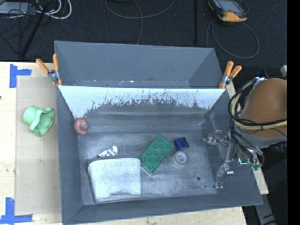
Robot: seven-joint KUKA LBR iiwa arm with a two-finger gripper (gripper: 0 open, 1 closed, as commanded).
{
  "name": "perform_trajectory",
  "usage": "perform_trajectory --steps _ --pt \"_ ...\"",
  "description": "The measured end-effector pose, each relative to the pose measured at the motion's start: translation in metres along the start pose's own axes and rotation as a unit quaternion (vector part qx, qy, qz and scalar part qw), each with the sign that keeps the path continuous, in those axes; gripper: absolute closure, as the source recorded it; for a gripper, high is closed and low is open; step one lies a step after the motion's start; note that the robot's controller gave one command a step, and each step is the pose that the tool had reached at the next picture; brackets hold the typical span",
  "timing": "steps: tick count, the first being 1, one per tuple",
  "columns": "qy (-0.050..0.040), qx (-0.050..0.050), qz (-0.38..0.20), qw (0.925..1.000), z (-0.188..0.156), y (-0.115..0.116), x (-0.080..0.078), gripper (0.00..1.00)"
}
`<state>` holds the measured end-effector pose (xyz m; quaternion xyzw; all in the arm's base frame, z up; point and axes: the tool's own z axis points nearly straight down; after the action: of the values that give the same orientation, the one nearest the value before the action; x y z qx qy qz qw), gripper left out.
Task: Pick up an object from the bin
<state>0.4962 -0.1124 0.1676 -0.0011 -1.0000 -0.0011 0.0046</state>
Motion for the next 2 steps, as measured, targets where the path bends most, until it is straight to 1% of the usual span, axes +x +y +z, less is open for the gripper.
perform_trajectory --steps 1,2 --pt "-0.0025 -0.001 0.015 0.9999 0.055 0.070 -0.042 0.00" --pt "-0.0069 0.002 -0.037 0.9993 0.096 0.112 -0.090 0.00"
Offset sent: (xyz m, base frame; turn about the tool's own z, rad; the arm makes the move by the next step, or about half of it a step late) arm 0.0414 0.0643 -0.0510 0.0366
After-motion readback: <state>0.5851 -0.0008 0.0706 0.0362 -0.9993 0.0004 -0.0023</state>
